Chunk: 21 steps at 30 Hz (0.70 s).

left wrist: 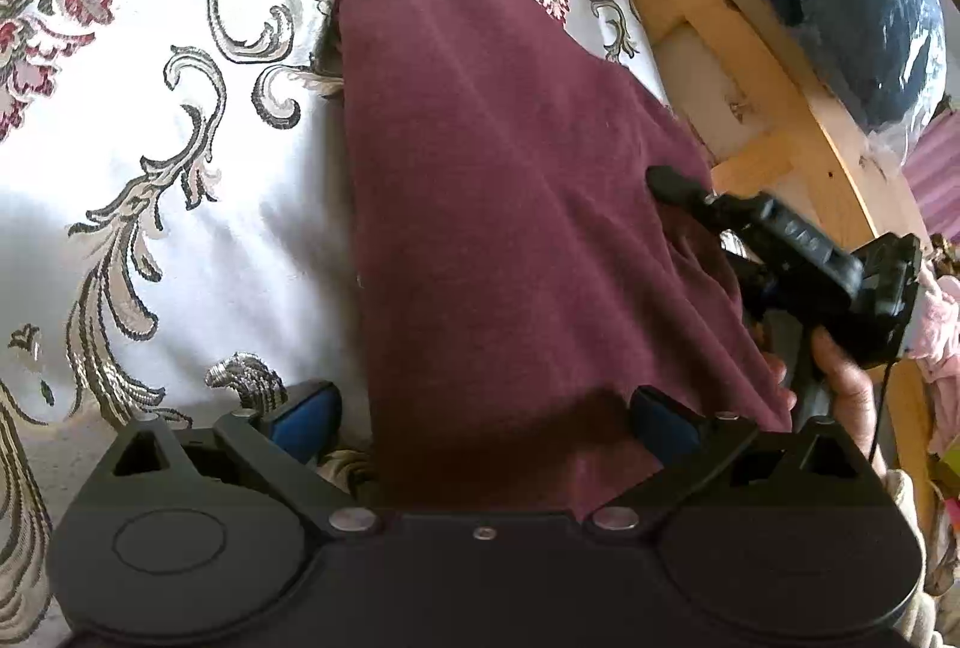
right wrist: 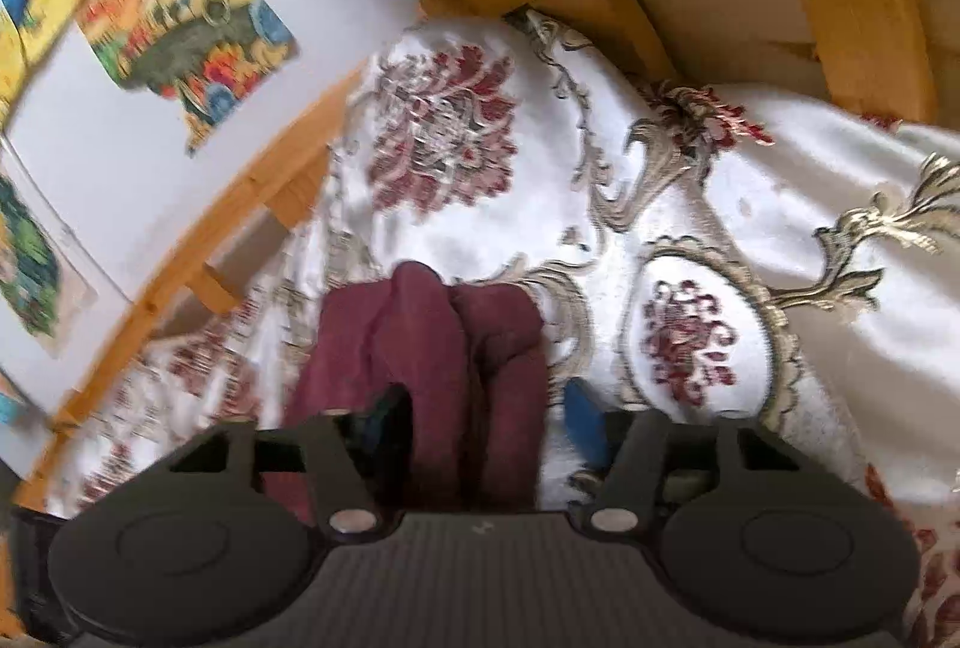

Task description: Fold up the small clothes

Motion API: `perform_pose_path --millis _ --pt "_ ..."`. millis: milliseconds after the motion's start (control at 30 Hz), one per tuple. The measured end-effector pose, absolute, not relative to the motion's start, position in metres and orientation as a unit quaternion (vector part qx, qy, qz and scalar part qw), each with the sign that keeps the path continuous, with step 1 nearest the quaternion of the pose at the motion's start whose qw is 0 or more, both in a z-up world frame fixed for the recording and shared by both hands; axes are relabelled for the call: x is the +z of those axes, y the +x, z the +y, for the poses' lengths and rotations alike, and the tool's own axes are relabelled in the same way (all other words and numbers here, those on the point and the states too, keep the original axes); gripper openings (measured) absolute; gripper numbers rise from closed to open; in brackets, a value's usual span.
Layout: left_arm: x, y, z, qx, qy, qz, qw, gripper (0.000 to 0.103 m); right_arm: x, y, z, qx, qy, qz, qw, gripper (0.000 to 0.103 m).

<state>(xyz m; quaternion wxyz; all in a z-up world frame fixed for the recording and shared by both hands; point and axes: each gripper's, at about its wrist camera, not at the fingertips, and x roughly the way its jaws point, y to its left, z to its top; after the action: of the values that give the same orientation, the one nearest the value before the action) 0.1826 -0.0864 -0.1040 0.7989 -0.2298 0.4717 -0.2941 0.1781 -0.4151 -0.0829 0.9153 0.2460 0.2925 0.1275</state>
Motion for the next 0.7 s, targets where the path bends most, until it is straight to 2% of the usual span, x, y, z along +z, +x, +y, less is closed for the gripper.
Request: perform_pose_path --millis 100,233,700 --pt "-0.104 0.182 -0.084 -0.296 -0.230 0.473 0.797 0.102 -0.082 0.177 -0.412 0.125 0.239 0.294 0.917 0.055" --pt "-0.103 0.181 -0.086 -0.297 -0.221 0.473 0.800 0.102 -0.083 0.176 -0.412 0.135 0.248 0.292 0.914 0.043" --pt "-0.105 0.180 -0.080 -0.303 -0.237 0.469 0.795 0.102 -0.083 0.178 -0.408 0.117 0.241 0.292 0.918 0.049"
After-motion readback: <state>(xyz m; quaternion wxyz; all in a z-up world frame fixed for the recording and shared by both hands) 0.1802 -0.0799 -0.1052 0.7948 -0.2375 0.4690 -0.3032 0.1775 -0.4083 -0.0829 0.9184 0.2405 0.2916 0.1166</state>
